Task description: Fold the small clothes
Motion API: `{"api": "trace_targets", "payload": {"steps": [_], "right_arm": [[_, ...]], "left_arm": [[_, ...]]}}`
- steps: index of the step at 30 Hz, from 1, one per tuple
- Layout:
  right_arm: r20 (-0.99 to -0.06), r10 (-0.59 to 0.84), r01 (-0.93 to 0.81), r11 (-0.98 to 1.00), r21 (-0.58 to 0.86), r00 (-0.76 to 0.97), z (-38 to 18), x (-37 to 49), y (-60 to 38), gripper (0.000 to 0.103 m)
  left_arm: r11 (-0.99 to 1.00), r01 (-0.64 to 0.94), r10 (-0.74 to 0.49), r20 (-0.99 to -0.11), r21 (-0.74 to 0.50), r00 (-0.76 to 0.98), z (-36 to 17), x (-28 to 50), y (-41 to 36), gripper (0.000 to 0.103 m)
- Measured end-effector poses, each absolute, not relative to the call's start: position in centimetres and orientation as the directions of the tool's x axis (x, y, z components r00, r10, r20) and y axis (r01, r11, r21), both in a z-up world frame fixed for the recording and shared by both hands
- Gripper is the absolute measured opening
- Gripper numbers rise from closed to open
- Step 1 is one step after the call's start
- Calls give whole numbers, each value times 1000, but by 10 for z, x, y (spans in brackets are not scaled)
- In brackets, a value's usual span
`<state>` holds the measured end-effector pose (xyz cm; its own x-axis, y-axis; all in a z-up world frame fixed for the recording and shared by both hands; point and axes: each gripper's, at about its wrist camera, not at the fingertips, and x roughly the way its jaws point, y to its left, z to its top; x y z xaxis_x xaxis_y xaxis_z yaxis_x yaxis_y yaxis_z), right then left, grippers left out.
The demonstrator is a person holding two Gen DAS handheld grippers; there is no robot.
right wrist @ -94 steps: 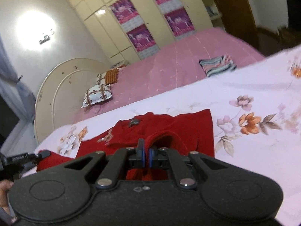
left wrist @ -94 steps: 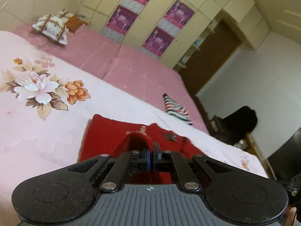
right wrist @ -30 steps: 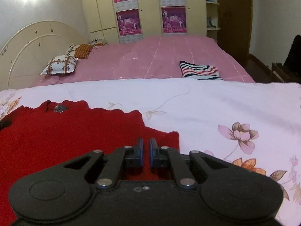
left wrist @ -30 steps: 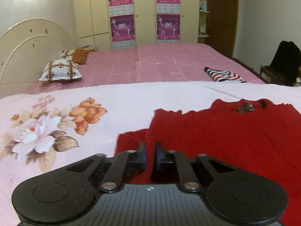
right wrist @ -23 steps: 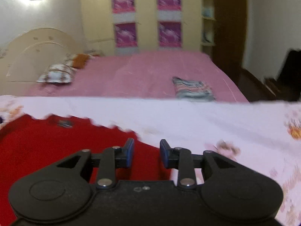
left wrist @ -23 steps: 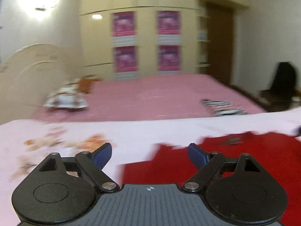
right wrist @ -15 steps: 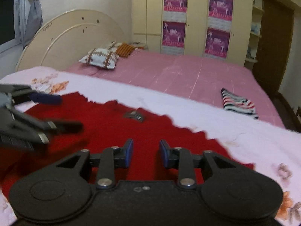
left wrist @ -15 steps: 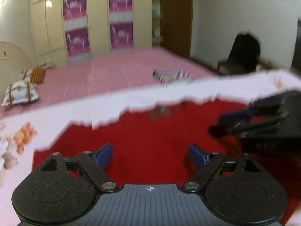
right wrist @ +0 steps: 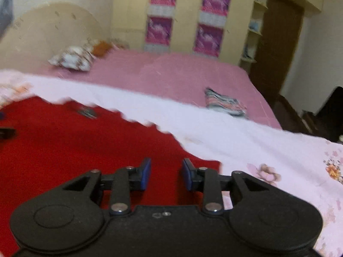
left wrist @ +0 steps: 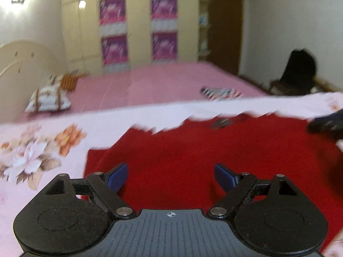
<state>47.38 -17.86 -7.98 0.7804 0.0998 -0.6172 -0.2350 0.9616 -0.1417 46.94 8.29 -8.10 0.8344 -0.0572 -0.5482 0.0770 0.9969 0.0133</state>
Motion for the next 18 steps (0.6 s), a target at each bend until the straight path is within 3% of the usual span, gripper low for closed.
{"api": "trace_targets", "payload": {"steps": [6, 9, 15, 18], "right_arm": [[-601, 304, -422, 904, -63, 739, -85, 419, -129, 31], [-657, 239, -408, 906, -115, 715, -104, 418, -119, 30], [-665, 191, -342, 934, -104, 722, -95, 419, -145, 32], [-628, 231, -353, 933, -75, 743, -85, 406, -141, 32]], "left_arm": [[994, 109, -105, -603, -30, 791, -94, 457, 47, 87], [995, 90, -94, -612, -37, 785, -105, 452, 56, 87], [998, 38, -55, -597, -41, 800, -85, 438, 75, 87], [999, -6, -17, -644, -33, 765, -101, 440, 86, 87]]}}
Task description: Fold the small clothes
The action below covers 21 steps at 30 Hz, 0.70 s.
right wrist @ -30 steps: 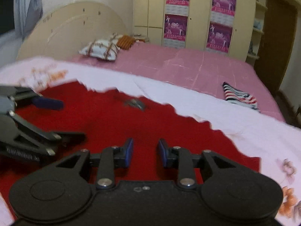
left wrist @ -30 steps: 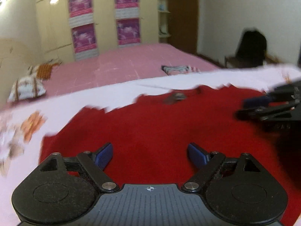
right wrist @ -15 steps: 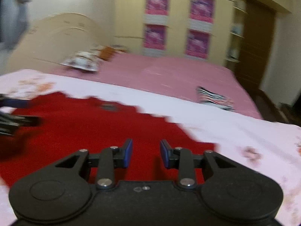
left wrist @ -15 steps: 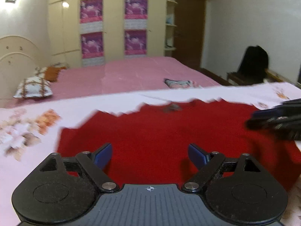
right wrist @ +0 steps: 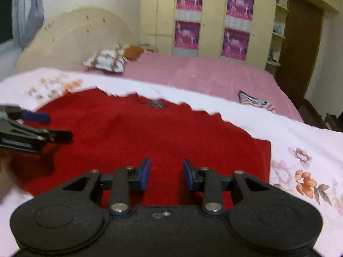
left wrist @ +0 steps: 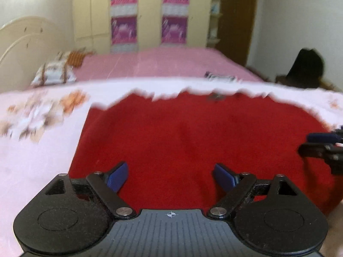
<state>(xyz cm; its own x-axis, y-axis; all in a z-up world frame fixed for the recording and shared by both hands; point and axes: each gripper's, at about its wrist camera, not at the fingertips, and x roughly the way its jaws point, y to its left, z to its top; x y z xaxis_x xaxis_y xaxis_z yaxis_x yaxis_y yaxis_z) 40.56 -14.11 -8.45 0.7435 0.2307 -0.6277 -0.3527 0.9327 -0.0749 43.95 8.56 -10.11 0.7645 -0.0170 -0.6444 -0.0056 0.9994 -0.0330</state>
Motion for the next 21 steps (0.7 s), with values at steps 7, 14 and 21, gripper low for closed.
{"api": "trace_targets", "payload": {"steps": [7, 14, 21], "right_arm": [[-632, 167, -308, 944, -120, 757, -91, 391, -142, 35], [-619, 297, -395, 918, -23, 727, -92, 353, -105, 32], [-666, 232, -390, 916, -95, 709, -112, 338, -105, 31]], "left_arm": [[998, -21, -19, -591, -60, 807, -75, 411, 86, 87], [992, -2, -77, -618, -126, 783, -97, 391, 54, 87], [1000, -17, 14, -635, 2, 772, -103, 363, 70, 87]]}}
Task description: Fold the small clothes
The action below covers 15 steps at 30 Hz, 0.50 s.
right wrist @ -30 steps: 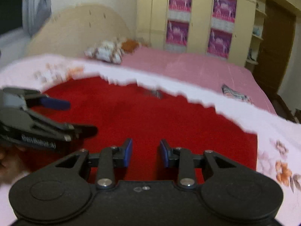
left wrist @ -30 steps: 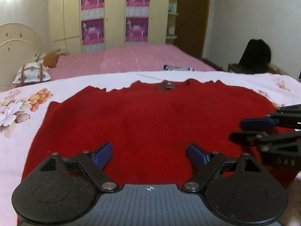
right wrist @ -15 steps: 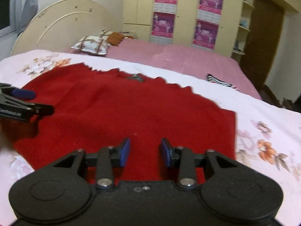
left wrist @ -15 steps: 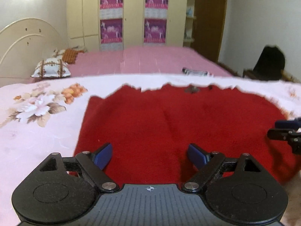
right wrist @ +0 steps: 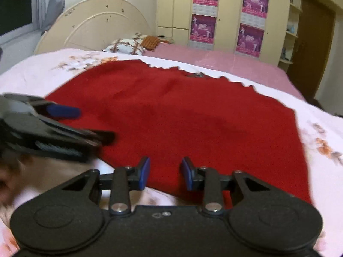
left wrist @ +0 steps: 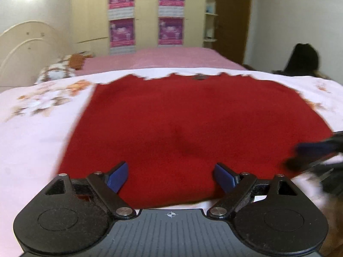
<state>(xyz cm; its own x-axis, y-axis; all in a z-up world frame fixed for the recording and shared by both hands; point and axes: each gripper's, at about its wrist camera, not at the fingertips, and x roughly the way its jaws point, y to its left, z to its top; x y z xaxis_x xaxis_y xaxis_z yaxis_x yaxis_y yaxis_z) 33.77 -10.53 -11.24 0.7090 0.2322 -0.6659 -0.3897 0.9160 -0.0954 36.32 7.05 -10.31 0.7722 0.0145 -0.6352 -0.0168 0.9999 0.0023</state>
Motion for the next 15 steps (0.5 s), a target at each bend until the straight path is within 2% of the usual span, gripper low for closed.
{"api": "trace_targets", "payload": {"steps": [3, 5, 6, 7, 13, 15], "right_arm": [[-662, 136, -286, 950, -124, 737, -109, 330, -143, 31], [-656, 90, -191, 978, -84, 749, -111, 325, -184, 30], [-649, 117, -179, 983, -30, 752, -110, 321, -203, 30], [-654, 87, -153, 987, -45, 752, -111, 320, -208, 30], [-646, 87, -128, 992, -16, 758, -100, 322, -201, 31], [-612, 97, -139, 990, -22, 785, -92, 314, -195, 32]], "left_arm": [[997, -79, 52, -633, -15, 772, -104, 349, 108, 87], [997, -80, 65, -635, 4, 770, -106, 346, 114, 87], [997, -79, 69, -636, 12, 769, -106, 347, 113, 87], [996, -82, 79, -638, 24, 766, -106, 349, 110, 87], [995, -94, 60, -602, -26, 796, -87, 346, 95, 87], [996, -90, 58, -634, -19, 771, -96, 350, 93, 87]]}}
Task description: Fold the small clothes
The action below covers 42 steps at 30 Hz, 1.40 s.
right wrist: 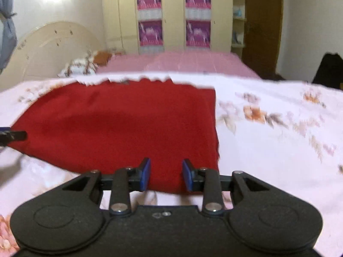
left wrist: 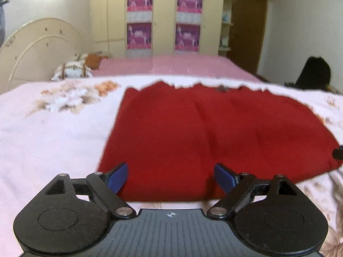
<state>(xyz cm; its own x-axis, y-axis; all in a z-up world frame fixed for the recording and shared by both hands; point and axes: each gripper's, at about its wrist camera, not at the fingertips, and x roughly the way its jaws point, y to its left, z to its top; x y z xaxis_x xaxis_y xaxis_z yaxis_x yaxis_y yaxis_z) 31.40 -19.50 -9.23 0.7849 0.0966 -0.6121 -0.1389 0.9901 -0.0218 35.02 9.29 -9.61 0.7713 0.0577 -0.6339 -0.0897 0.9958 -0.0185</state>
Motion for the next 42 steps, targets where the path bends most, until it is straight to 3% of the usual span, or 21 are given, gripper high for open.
{"api": "trace_targets", "payload": {"steps": [3, 6, 12, 15, 20, 23, 32, 35, 42], "right_arm": [[-684, 31, -111, 991, -73, 729, -111, 324, -195, 31], [-671, 59, -120, 992, -44, 739, -111, 319, -203, 31], [-624, 92, -136, 991, -22, 776, -91, 347, -189, 33], [-604, 115, -175, 984, -40, 789, -89, 374, -172, 34], [-644, 100, -195, 978, -78, 758, -103, 397, -180, 37], [-573, 128, -206, 976, -73, 810, -89, 403, -184, 38], [-625, 93, -168, 984, -62, 775, -101, 490, -185, 35], [-633, 51, -143, 985, -94, 772, -112, 491, -195, 36], [-632, 21, -135, 982, -132, 774, -117, 493, -189, 38]], "left_arm": [[996, -92, 59, -640, -17, 766, -107, 351, 98, 87], [994, -111, 86, -632, 0, 770, -95, 352, 97, 87], [998, -54, 26, -600, -29, 800, -80, 401, 80, 87], [999, -33, 23, -652, -4, 758, -98, 426, 73, 90], [999, -3, 21, -606, 32, 795, -81, 430, 80, 93], [999, -41, 27, -605, -9, 796, -75, 463, 92, 93], [996, -88, 57, -662, -13, 747, -110, 533, 111, 93], [988, -125, 35, -648, -95, 761, -114, 528, 128, 96], [993, -114, 62, -662, -36, 747, -110, 532, 120, 100]]}}
